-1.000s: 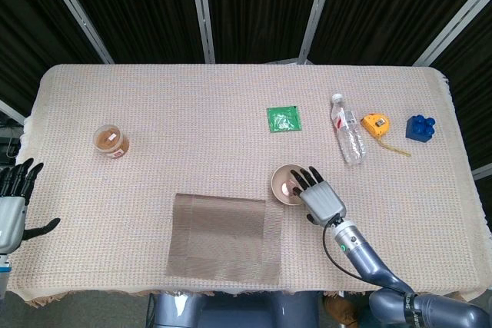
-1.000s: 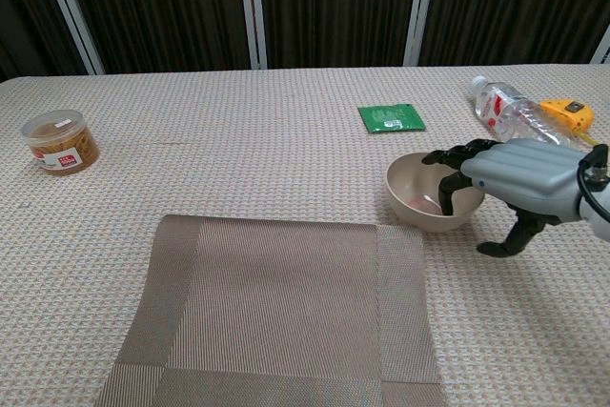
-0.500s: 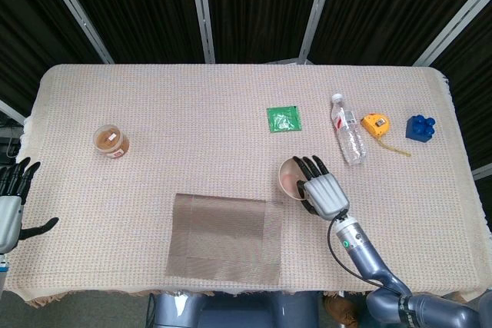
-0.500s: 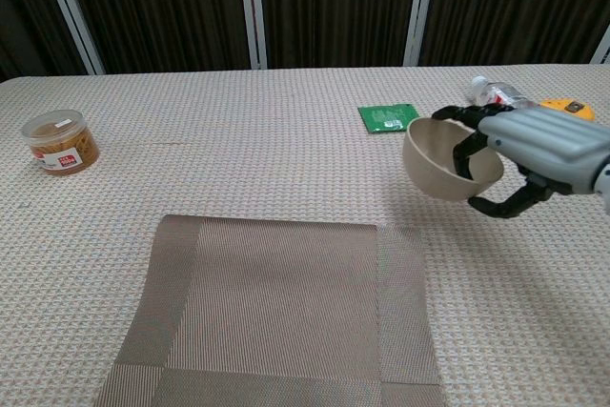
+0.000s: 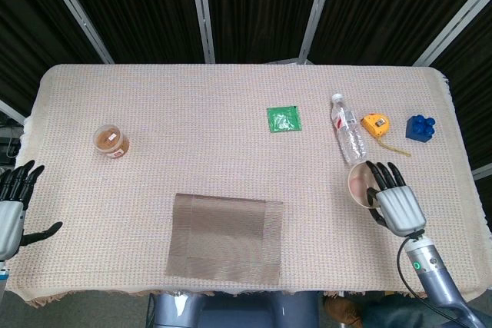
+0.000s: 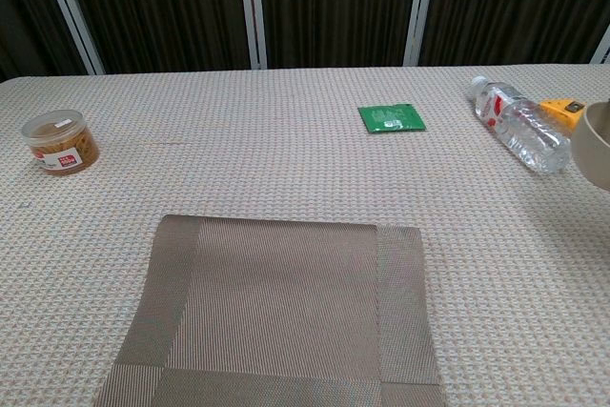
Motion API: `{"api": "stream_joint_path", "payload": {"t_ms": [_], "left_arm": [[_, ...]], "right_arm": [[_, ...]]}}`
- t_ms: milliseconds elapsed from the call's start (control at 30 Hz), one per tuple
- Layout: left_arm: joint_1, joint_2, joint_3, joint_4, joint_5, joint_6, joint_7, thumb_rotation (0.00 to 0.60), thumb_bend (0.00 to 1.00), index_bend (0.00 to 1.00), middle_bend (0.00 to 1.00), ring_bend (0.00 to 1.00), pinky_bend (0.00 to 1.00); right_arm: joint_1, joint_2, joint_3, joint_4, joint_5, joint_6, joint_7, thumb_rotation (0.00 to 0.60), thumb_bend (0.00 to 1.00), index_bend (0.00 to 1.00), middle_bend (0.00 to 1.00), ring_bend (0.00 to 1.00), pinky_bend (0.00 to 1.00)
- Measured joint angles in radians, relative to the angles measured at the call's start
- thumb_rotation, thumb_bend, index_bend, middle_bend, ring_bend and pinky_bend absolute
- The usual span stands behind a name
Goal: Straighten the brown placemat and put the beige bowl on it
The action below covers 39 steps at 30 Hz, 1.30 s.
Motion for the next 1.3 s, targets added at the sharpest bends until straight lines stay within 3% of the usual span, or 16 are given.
{"api": "stream_joint_path", "payload": {"t_ms": [100,300,367,433,467,500,733,933,1133,1300], "left_arm": [[0.001,0.003,0.005,-0.006,0.011,0.004,-0.001,0.600,0.00,0.00,0.00,0.00,0.00],[0.000,0.009,0.004,-0.008,0.010,0.002,-0.012,0.600,0.00,0.00,0.00,0.00,0.00],[0.000,0.010,0.003,-0.008,0.006,0.002,-0.014,0.600,0.00,0.00,0.00,0.00,0.00],[0.000,0.010,0.002,-0.008,0.003,0.000,-0.014,0.600,0.00,0.00,0.00,0.00,0.00],[0.000,0.010,0.002,-0.008,0.002,-0.001,-0.014,0.600,0.00,0.00,0.00,0.00,0.00],[0.000,0.010,0.002,-0.007,0.000,-0.002,-0.013,0.600,0.00,0.00,0.00,0.00,0.00],[0.002,0.010,0.002,-0.005,-0.004,-0.001,-0.012,0.600,0.00,0.00,0.00,0.00,0.00],[0.000,0.008,0.011,-0.002,0.024,0.001,-0.015,0.600,0.00,0.00,0.00,0.00,0.00],[-0.016,-0.007,0.037,0.028,0.122,-0.005,-0.055,0.600,0.00,0.17,0.00,0.00,0.00],[-0.048,-0.043,0.077,0.116,0.281,-0.006,-0.134,0.600,0.06,0.28,0.00,0.00,0.00]], "right_arm": [[-0.018,-0.004,-0.014,0.058,0.009,-0.004,0.022,0.600,0.39,0.76,0.00,0.00,0.00],[-0.032,-0.038,-0.026,0.129,0.036,-0.049,0.024,0.600,0.38,0.75,0.00,0.00,0.00],[-0.032,-0.047,-0.025,0.136,0.044,-0.062,0.020,0.600,0.34,0.51,0.00,0.00,0.00],[-0.030,-0.053,-0.024,0.138,0.049,-0.072,0.017,0.600,0.12,0.07,0.00,0.00,0.00],[-0.030,-0.054,-0.023,0.139,0.049,-0.075,0.016,0.600,0.05,0.01,0.00,0.00,0.00],[-0.029,-0.054,-0.024,0.139,0.049,-0.079,0.015,0.600,0.00,0.00,0.00,0.00,0.00],[-0.035,-0.029,-0.025,0.092,0.055,-0.088,0.060,0.600,0.00,0.00,0.00,0.00,0.00],[-0.070,0.070,-0.021,-0.071,0.015,0.024,0.097,0.600,0.00,0.00,0.00,0.00,0.00],[-0.125,0.180,-0.006,-0.270,-0.028,0.185,0.104,0.600,0.00,0.00,0.00,0.00,0.00],[-0.172,0.206,0.020,-0.320,-0.046,0.282,0.116,0.600,0.00,0.00,0.00,0.00,0.00]]}}
